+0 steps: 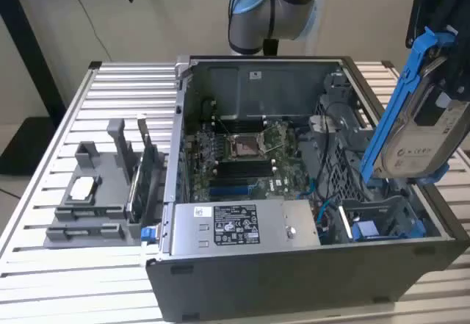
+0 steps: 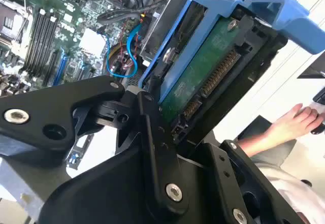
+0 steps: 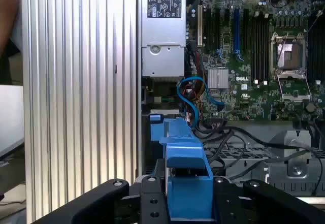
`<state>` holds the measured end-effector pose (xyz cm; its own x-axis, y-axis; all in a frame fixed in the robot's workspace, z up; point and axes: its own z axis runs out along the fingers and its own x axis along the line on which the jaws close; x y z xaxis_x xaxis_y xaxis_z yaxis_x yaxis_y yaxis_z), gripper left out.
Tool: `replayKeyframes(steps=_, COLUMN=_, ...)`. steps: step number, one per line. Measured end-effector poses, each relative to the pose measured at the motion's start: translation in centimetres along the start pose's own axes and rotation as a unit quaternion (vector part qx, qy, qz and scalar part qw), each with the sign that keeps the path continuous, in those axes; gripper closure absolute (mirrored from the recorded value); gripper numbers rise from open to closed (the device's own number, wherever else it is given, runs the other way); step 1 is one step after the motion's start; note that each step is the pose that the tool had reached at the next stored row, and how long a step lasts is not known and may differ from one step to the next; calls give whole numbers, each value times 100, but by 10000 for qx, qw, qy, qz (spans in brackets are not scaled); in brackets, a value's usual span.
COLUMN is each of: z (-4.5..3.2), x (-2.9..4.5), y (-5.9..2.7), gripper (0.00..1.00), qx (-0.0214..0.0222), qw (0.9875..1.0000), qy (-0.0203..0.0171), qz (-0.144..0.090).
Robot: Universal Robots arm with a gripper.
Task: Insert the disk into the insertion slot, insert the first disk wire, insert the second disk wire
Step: 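Insert the disk into the insertion slot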
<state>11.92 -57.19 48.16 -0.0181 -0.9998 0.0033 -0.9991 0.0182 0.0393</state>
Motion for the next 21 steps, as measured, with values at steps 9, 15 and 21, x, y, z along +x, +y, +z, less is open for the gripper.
replayKeyframes(steps=9, z=14, x=0, y=-2, gripper=67, qx=0, qw=10000, qy=-1, qz=0)
replayKeyframes(steps=15, z=56, x=0, y=-10, gripper=67, qx=0, qw=10000, qy=0, qz=0)
replayKeyframes(steps=21, z=108, x=26, y=-28, gripper=67, qx=-17, qw=10000, qy=-1, qz=0)
